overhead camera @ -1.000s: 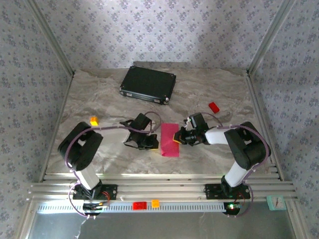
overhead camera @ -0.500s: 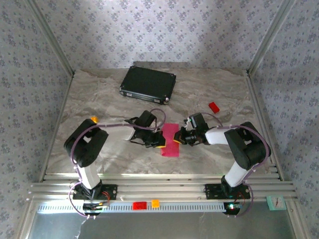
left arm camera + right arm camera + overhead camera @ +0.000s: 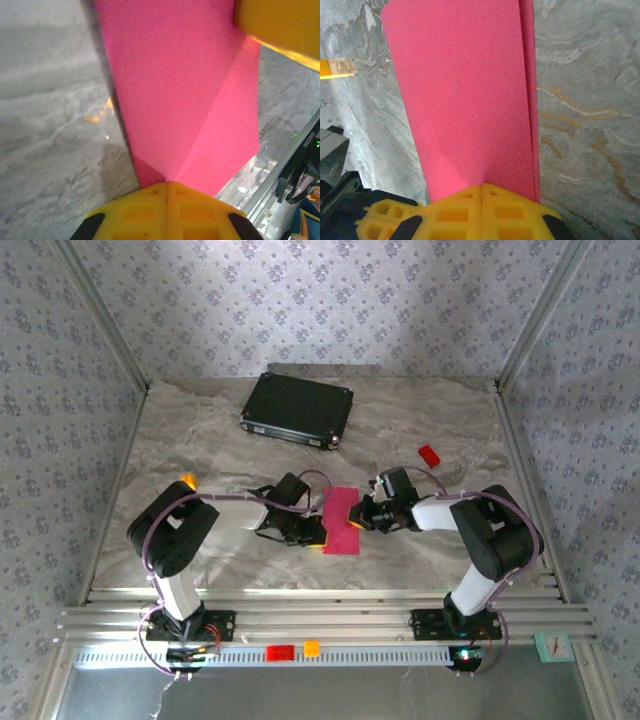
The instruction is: Fold a paper plane with a square sheet of paper (pick it up from the middle)
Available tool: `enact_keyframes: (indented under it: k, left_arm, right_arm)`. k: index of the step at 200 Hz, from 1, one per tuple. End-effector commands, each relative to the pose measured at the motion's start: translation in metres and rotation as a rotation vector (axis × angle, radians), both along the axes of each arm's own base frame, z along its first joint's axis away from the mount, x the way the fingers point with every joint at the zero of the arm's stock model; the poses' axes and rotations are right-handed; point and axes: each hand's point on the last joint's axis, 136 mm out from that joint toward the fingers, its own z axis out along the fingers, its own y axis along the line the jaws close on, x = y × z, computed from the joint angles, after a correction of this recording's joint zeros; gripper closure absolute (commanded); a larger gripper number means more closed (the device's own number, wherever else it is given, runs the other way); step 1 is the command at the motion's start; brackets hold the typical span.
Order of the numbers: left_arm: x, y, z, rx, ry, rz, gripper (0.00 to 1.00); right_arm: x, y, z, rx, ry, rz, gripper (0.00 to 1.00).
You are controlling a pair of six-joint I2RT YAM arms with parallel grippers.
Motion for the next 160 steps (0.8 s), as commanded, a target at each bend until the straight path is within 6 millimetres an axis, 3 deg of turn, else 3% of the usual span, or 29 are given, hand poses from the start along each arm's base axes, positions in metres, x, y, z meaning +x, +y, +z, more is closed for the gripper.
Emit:
enact_keyframes:
  k: [1,60,94,131,160]
  left_arm:
    - [-0.03,0.04,-0.022,0.175,0.059,-0.015,0.94]
    - [-0.005,0.011,0.038,0.024,-0.082,0.003,0.95]
    - [0.003,-0.018,0.048,-0.085,-0.038,-0.009,0.95]
    - [0.006,-0.028,0.029,-0.082,0.003,-0.024,0.94]
    - [-0.009,-0.013,-0.001,-0.011,0.052,-0.041,0.94]
  right_arm:
    - [-0.058,-0.058,-0.071,-0.294,0.263,-0.082,1.0]
    - [-0.057,-0.057,-0.069,-0.29,0.256,-0.086,1.0]
    - [-0.057,-0.056,-0.07,-0.29,0.256,-0.088,1.0]
    - [-0.057,-0.055,-0.07,-0.29,0.251,-0.09,1.0]
    - [-0.058,-0.055,-0.071,-0.291,0.255,-0.087,1.0]
